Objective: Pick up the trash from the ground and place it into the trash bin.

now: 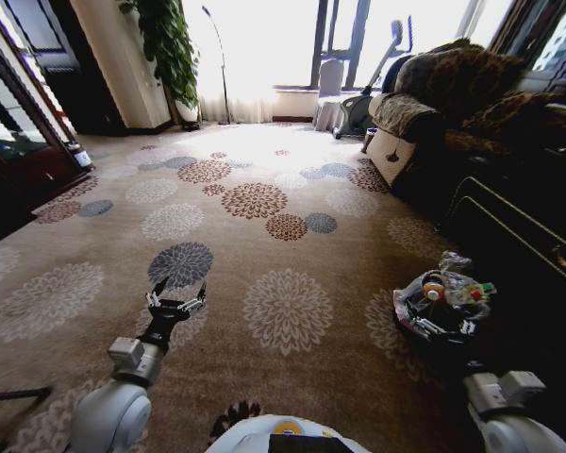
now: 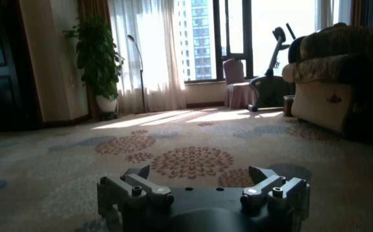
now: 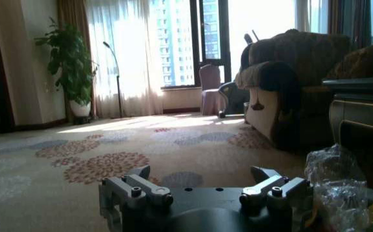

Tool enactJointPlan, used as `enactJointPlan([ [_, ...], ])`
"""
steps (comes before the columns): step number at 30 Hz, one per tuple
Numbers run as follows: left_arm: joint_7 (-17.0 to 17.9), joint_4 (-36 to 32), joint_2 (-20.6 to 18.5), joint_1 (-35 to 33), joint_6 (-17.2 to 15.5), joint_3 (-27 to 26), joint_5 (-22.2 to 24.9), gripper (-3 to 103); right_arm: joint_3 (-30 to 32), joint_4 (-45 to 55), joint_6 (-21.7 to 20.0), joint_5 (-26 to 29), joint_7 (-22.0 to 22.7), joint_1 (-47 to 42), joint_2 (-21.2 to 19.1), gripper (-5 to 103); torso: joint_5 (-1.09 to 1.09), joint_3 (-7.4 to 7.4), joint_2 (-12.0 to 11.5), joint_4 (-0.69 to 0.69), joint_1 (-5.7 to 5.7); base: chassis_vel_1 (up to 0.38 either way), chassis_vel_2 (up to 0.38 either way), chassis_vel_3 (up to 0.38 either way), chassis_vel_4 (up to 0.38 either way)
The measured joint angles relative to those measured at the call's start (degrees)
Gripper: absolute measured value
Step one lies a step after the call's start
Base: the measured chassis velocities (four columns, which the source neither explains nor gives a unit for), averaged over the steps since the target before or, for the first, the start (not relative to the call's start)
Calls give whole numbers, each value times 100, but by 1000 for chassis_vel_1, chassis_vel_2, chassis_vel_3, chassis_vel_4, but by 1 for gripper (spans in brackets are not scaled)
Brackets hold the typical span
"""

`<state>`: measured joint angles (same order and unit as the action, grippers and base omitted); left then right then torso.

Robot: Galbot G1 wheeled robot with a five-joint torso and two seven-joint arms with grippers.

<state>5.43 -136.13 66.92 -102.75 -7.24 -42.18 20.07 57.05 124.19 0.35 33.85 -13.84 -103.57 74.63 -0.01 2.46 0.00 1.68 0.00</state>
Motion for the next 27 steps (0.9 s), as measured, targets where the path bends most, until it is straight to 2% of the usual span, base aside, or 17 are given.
enactJointPlan([
  [2, -1, -8, 9, -15, 29, 24, -4, 100, 0, -16, 95, 49, -38, -11, 43, 100, 1, 0, 0, 0, 0, 71, -74, -78, 58],
  [5, -4, -48, 67, -55, 165, 81, -62, 100, 44, -103, 507, 99, -258, -137, 174, 100, 1, 0, 0, -1, 0, 17, -25, -11, 18],
  [9, -43, -116, 210, -124, 272, 51, -79, 100, 137, -119, 713, 94, -432, -296, 151, 100, 0, 1, 0, -1, 0, 0, 0, 0, 0],
  [16, -159, -138, 434, -327, 401, -45, 54, 100, 141, -245, 782, 53, -467, -220, 139, 100, 0, 1, 0, 1, 0, 0, 0, 0, 0],
  [21, -212, 47, 448, -366, 545, 21, -136, 100, 30, -298, 714, -57, -446, -95, 264, 100, 1, 1, 0, 0, 0, 0, 0, 0, 0],
  [27, -213, 93, 444, -337, 546, 33, -203, 100, 21, -307, 697, -114, -427, -76, 279, 100, 1, 1, 0, 0, 0, 0, 0, 0, 0],
])
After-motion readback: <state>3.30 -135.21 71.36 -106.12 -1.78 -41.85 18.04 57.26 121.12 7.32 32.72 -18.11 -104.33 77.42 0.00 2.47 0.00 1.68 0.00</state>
